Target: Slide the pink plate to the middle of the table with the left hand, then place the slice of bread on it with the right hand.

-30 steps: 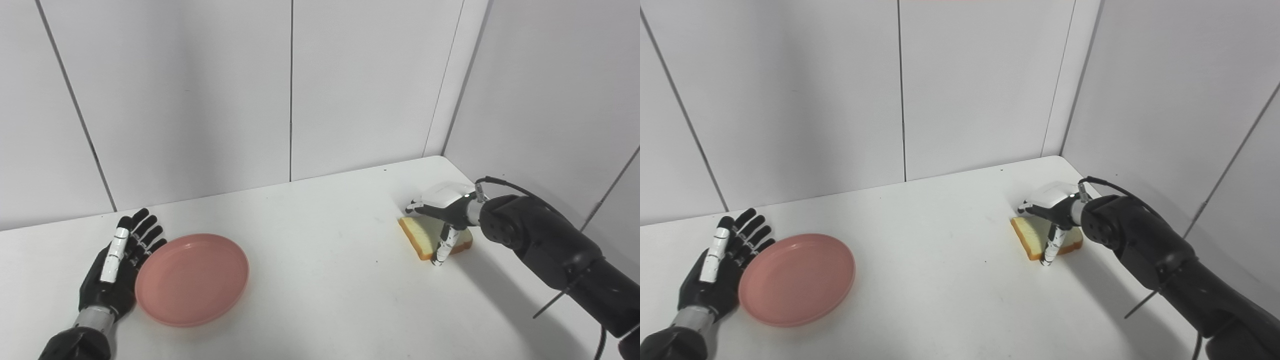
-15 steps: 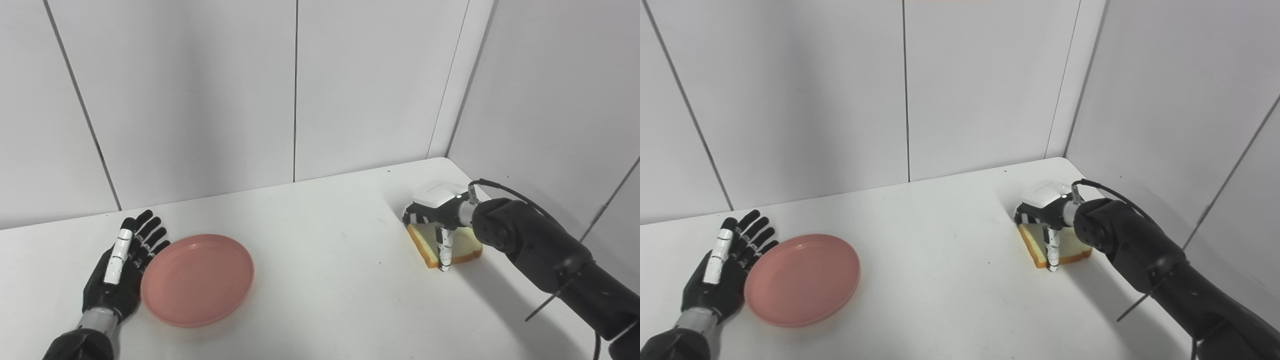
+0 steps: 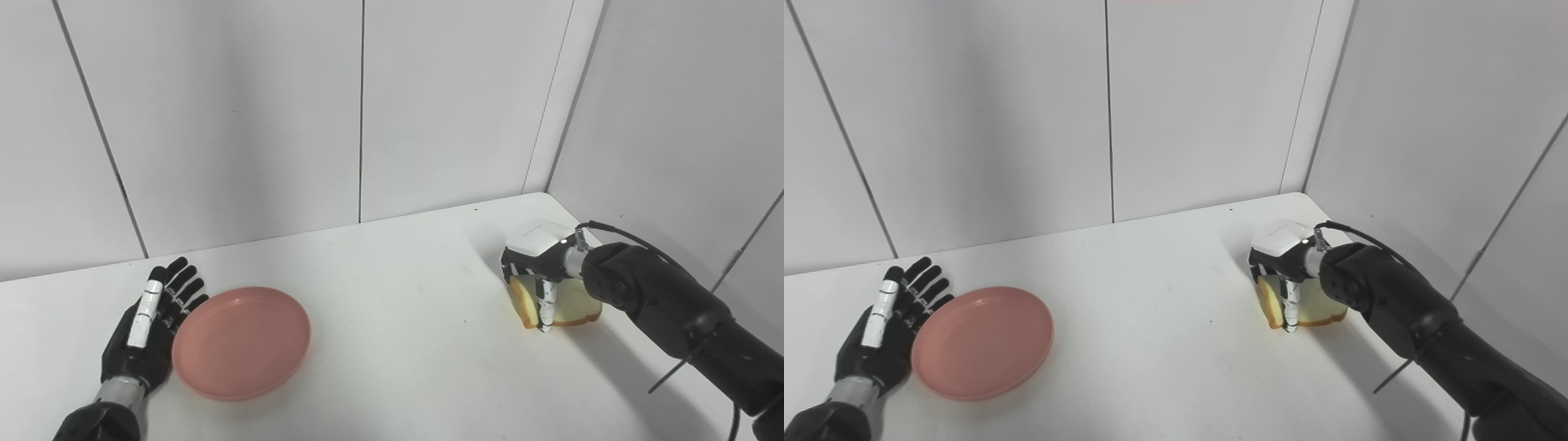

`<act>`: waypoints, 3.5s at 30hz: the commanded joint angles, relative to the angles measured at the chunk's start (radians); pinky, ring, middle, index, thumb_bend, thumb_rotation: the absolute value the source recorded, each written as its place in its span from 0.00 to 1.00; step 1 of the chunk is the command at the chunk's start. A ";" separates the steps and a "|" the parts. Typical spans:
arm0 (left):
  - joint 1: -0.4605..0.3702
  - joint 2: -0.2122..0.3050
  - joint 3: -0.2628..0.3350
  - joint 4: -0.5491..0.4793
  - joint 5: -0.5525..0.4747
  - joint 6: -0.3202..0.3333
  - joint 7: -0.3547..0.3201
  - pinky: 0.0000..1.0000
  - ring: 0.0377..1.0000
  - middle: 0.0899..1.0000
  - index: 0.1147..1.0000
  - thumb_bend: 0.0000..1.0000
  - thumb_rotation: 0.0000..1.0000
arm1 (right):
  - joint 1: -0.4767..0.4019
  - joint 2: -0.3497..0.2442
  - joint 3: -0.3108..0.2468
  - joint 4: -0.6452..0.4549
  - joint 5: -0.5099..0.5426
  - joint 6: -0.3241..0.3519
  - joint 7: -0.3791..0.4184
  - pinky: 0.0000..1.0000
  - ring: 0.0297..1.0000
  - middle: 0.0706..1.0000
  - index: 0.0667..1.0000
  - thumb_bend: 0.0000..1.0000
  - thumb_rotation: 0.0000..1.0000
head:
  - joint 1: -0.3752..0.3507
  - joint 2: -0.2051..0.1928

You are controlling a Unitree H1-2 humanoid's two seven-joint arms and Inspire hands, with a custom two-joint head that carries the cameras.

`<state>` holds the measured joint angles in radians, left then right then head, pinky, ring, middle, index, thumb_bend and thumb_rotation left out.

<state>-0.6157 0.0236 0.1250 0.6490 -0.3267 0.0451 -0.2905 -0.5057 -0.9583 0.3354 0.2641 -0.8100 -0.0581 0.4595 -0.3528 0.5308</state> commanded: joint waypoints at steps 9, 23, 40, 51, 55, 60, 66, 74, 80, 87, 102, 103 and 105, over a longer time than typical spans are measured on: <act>-0.020 -0.010 -0.002 0.005 0.009 0.007 0.024 0.86 0.89 0.88 0.79 0.76 0.65 | -0.071 -0.034 -0.025 -0.151 -0.009 -0.017 0.124 0.32 0.37 0.40 0.50 0.52 0.00 | 0.015 0.002; -0.025 -0.041 -0.012 0.032 0.020 -0.029 0.049 0.81 0.87 0.85 0.78 0.77 0.64 | -0.303 0.054 -0.005 -0.261 0.035 -0.042 0.291 0.36 0.42 0.44 0.45 0.53 0.00 | 0.090 -0.009; -0.057 -0.120 -0.036 0.100 0.072 -0.106 0.110 0.77 0.83 0.83 0.74 0.79 0.63 | -0.430 0.252 0.068 -0.233 0.037 -0.129 0.305 0.31 0.36 0.42 0.46 0.53 0.00 | 0.333 -0.026; -0.090 -0.153 -0.034 0.188 0.099 -0.158 0.154 0.79 0.83 0.81 0.74 0.84 0.65 | -0.477 0.407 0.118 -0.113 0.020 -0.230 0.229 0.33 0.38 0.42 0.47 0.53 0.00 | 0.450 -0.034; -0.091 -0.154 -0.029 0.203 0.098 -0.176 0.159 0.77 0.82 0.81 0.74 0.84 0.64 | -0.493 0.460 0.139 -0.088 0.023 -0.238 0.231 0.31 0.36 0.42 0.46 0.53 0.00 | 0.468 -0.036; -0.089 -0.156 -0.027 0.210 0.096 -0.196 0.158 0.77 0.82 0.80 0.73 0.84 0.65 | -0.499 0.526 0.164 -0.070 0.011 -0.215 0.244 0.29 0.34 0.41 0.47 0.53 0.00 | 0.477 -0.036; -0.084 -0.156 -0.018 0.203 0.087 -0.191 0.153 0.77 0.82 0.81 0.71 0.84 0.65 | -0.501 0.564 0.188 -0.024 -0.031 -0.243 0.194 0.29 0.33 0.41 0.47 0.53 0.00 | 0.483 -0.035; -0.078 -0.149 -0.025 0.198 0.099 -0.202 0.150 0.76 0.83 0.84 0.77 0.82 0.74 | -0.487 0.579 0.217 -0.009 -0.060 -0.259 0.162 0.35 0.35 0.41 0.48 0.53 0.00 | 0.490 -0.033; -0.073 -0.148 -0.023 0.187 0.096 -0.187 0.153 0.77 0.83 0.83 0.78 0.82 0.73 | -0.470 0.582 0.220 -0.002 -0.066 -0.272 0.131 0.33 0.38 0.44 0.46 0.53 0.00 | 0.487 -0.033; -0.074 -0.152 -0.020 0.199 0.092 -0.189 0.152 0.77 0.84 0.84 0.78 0.82 0.71 | -0.470 0.572 0.228 0.043 -0.059 -0.323 0.084 0.32 0.37 0.44 0.74 0.56 0.00 | 0.489 -0.031; -0.062 -0.152 -0.016 0.183 0.086 -0.179 0.150 0.78 0.86 0.86 0.82 0.81 0.71 | -0.456 0.574 0.206 0.104 0.022 -0.350 0.070 0.52 0.60 0.67 0.74 0.79 0.30 | 0.488 -0.024; -0.061 -0.153 -0.015 0.183 0.085 -0.178 0.149 0.79 0.86 0.86 0.83 0.81 0.70 | -0.455 0.573 0.204 0.111 0.031 -0.354 0.070 0.53 0.62 0.68 0.75 0.81 0.32 | 0.488 -0.023; -0.060 -0.153 -0.015 0.184 0.089 -0.182 0.151 0.79 0.86 0.87 0.86 0.82 0.70 | -0.453 0.572 0.202 0.120 0.049 -0.355 0.072 0.57 0.65 0.69 0.73 0.86 0.39 | 0.488 -0.023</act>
<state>-0.6903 -0.1288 0.1087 0.8227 -0.2370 -0.1716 -0.1508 -0.9281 -0.3822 0.5604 0.3924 -0.7879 -0.4016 0.5388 0.1350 0.5062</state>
